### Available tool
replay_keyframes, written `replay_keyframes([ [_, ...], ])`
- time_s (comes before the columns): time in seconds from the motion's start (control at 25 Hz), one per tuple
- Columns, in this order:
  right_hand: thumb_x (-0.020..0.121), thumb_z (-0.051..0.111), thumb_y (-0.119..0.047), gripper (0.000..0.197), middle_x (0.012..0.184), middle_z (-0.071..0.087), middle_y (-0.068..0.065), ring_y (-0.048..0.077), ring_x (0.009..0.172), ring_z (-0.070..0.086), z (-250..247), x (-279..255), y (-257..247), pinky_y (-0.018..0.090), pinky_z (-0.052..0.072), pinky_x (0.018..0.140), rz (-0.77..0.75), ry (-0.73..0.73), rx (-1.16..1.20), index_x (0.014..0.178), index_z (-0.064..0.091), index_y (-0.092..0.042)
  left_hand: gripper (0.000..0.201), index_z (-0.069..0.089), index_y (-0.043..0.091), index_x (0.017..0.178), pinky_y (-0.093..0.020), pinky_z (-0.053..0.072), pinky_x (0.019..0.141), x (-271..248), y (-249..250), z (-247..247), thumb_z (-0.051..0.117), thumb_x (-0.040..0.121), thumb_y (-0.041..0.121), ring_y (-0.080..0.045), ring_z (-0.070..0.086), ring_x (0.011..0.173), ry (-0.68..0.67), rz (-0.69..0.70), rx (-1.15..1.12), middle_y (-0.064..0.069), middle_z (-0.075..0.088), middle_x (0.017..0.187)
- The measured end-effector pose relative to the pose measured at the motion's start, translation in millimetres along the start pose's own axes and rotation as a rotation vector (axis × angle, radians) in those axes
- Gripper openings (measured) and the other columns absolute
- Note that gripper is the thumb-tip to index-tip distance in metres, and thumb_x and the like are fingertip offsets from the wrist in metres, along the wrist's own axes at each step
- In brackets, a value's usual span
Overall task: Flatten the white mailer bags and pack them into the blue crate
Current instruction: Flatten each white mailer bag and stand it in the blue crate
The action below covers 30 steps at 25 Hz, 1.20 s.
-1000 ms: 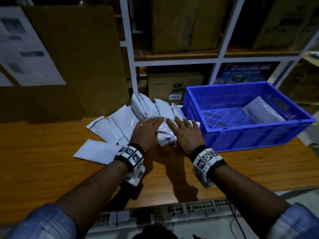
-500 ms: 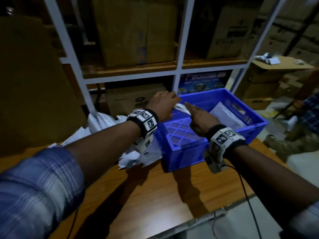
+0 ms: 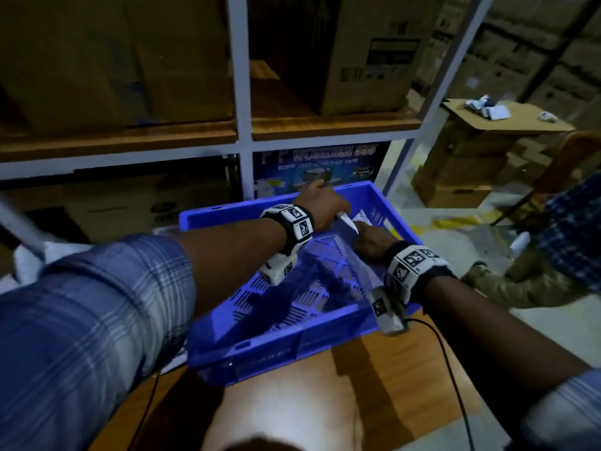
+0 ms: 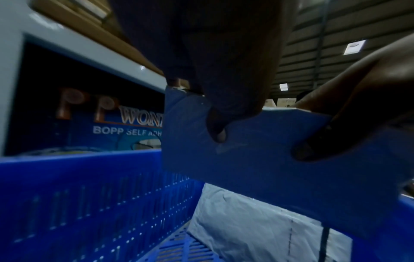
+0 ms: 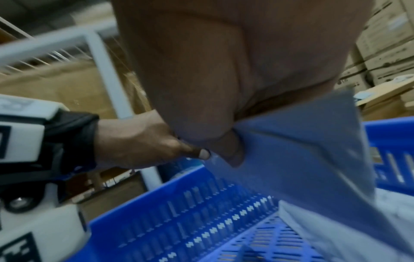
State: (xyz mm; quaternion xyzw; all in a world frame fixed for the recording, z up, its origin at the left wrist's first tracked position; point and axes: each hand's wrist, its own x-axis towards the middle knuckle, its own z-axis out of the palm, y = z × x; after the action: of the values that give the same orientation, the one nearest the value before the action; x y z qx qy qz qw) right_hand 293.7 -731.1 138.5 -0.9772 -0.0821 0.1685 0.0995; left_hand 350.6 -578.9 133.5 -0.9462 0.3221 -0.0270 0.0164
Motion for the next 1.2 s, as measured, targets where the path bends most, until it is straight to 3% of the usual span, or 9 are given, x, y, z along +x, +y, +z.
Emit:
replay_keyframes([
  [0.08, 0.097, 0.049, -0.021, 0.060, 0.155, 0.027, 0.024, 0.034, 0.142, 0.031, -1, 26, 21, 0.029, 0.023, 0.109, 0.026, -0.043, -0.003, 0.150, 0.029, -0.002, 0.039, 0.061, 0.028, 0.125, -0.049, 0.014, 0.120, 31, 3, 21, 0.061, 0.090, 0.011, -0.025, 0.051, 0.127, -0.064, -0.011, -0.011, 0.004, 0.065, 0.126],
  [0.2, 0.097, 0.053, -0.019, 0.053, 0.150, 0.037, 0.022, 0.033, 0.137, 0.039, 3, 55, 42, 0.028, 0.031, 0.102, 0.039, -0.083, 0.012, 0.145, 0.036, -0.003, 0.041, 0.062, 0.028, 0.126, -0.048, 0.013, 0.120, 65, 6, 55, 0.062, 0.089, 0.010, -0.024, 0.050, 0.129, -0.175, -0.015, -0.027, 0.003, 0.066, 0.125],
  [0.32, 0.100, 0.048, -0.019, 0.050, 0.150, 0.038, 0.015, 0.031, 0.140, 0.034, 4, 72, 56, 0.026, 0.019, 0.101, 0.017, -0.156, -0.030, 0.147, 0.035, -0.006, 0.038, 0.063, 0.028, 0.126, -0.050, 0.009, 0.119, 90, 6, 85, 0.059, 0.092, 0.011, -0.023, 0.050, 0.130, -0.293, -0.017, -0.034, 0.002, 0.067, 0.123],
  [0.48, 0.100, 0.050, -0.023, 0.039, 0.138, 0.054, 0.016, 0.031, 0.126, 0.051, 8, 93, 67, 0.027, 0.038, 0.094, 0.009, -0.258, -0.048, 0.134, 0.054, -0.006, 0.031, 0.067, 0.030, 0.120, -0.050, 0.007, 0.120, 112, 6, 115, 0.058, 0.094, 0.017, -0.024, 0.046, 0.133, -0.346, -0.020, -0.084, 0.001, 0.065, 0.126],
  [0.6, 0.096, 0.057, -0.028, 0.037, 0.135, 0.056, 0.017, 0.032, 0.124, 0.052, 1, 100, 69, 0.029, 0.039, 0.094, -0.029, -0.187, -0.014, 0.126, 0.061, -0.007, 0.024, 0.066, 0.020, 0.118, -0.043, 0.009, 0.120, 121, 8, 128, 0.056, 0.097, 0.026, -0.025, 0.048, 0.130, -0.306, -0.020, -0.060, -0.003, 0.064, 0.126],
  [0.84, 0.102, 0.050, -0.027, 0.047, 0.151, 0.041, 0.014, 0.024, 0.138, 0.037, 7, 104, 70, 0.018, 0.018, 0.098, -0.047, -0.450, 0.002, 0.145, 0.044, -0.010, 0.033, 0.062, 0.022, 0.124, -0.042, 0.005, 0.121, 125, 8, 136, 0.050, 0.094, 0.029, -0.024, 0.039, 0.136, -0.171, 0.049, -0.152, -0.003, 0.055, 0.135],
  [1.0, 0.103, 0.044, -0.036, 0.048, 0.148, 0.045, 0.014, 0.024, 0.135, 0.041, 10, 110, 73, 0.023, 0.024, 0.098, -0.007, -0.481, -0.013, 0.142, 0.047, -0.008, 0.035, 0.059, 0.016, 0.114, -0.040, 0.033, 0.101, 119, 9, 135, 0.042, 0.086, 0.027, -0.031, 0.049, 0.119, 0.011, 0.004, -0.232, -0.009, 0.056, 0.125],
  [1.12, 0.104, 0.043, -0.032, 0.043, 0.145, 0.049, 0.012, 0.023, 0.132, 0.043, 11, 111, 73, 0.021, 0.026, 0.096, -0.040, -0.517, -0.015, 0.138, 0.051, -0.008, 0.018, 0.059, 0.015, 0.105, -0.035, 0.036, 0.077, 111, 8, 145, 0.061, 0.088, 0.019, -0.032, 0.053, 0.108, -0.126, -0.057, -0.318, -0.009, 0.055, 0.115],
  [1.2, 0.103, 0.045, -0.035, 0.041, 0.143, 0.050, 0.013, 0.023, 0.129, 0.045, 16, 113, 74, 0.023, 0.029, 0.099, -0.055, -0.519, -0.023, 0.135, 0.053, -0.010, 0.021, 0.057, 0.014, 0.105, -0.036, 0.042, 0.075, 104, 8, 155, 0.065, 0.087, 0.020, -0.032, 0.054, 0.105, -0.201, -0.075, -0.391, -0.010, 0.052, 0.113],
])
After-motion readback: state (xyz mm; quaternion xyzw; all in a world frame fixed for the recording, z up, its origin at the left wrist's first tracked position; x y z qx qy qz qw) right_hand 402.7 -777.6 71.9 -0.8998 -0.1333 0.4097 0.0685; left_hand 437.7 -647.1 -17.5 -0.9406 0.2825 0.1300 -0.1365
